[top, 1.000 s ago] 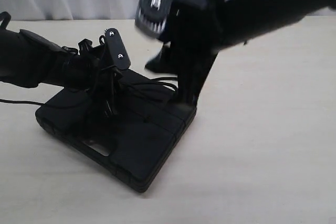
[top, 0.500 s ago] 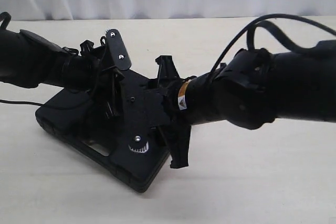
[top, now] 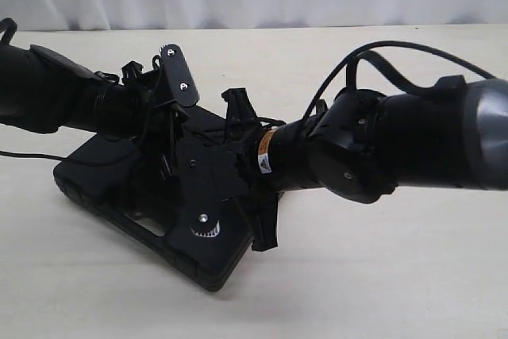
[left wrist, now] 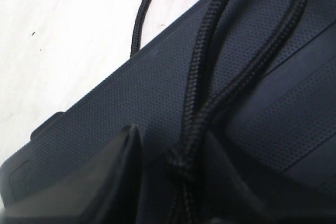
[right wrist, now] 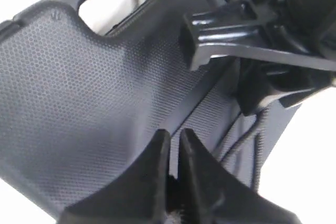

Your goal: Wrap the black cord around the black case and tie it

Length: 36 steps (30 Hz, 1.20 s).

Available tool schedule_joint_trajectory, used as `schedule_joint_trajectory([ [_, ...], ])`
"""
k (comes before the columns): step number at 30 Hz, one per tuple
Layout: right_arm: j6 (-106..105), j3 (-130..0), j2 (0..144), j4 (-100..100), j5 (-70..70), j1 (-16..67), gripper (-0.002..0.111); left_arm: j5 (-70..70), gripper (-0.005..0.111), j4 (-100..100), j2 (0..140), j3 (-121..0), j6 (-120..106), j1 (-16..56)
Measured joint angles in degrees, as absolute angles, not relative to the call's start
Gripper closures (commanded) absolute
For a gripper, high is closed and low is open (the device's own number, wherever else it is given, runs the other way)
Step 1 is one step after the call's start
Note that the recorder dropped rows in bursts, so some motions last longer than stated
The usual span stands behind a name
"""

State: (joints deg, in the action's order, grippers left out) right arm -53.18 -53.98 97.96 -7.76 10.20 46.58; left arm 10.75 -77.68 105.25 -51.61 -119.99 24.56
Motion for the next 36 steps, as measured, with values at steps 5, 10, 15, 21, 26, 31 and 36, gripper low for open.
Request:
schedule_joint_trajectory([
  [5,-49.5,-54.0,92.5,-7.8,8.5,46.6,0.104,10.8,0.069,-77.7,105.3,-51.6,-120.0,24.6],
  [10,-46.6,-54.0,87.6,-7.8,8.6,46.6,0.104,10.8,0.069,-78.0,105.3,-51.6,-120.0,24.6],
  [15,-44.5,-54.0,84.0,-7.8,6.1,46.6,0.104,10.8,0.067,-78.0,105.3,-51.6,-120.0,24.6],
  [21,-42.3,-58.0,81.3,-7.0,4.9,46.6,0.104,8.3,0.039,-78.3,104.9,-51.6,-120.0,24.6],
  [26,-41.5,-60.2,81.3,-6.8,4.9,46.6,0.104,7.7,0.027,-80.0,103.6,-51.5,-120.0,24.6],
  [31,-41.2,-60.3,81.3,-6.8,5.7,46.6,0.104,8.6,0.027,-80.0,100.7,-51.3,-119.7,24.6],
  [36,-39.6,-60.7,81.3,-6.7,5.2,46.6,0.104,11.1,0.027,-80.0,96.3,-51.3,-115.6,24.6],
])
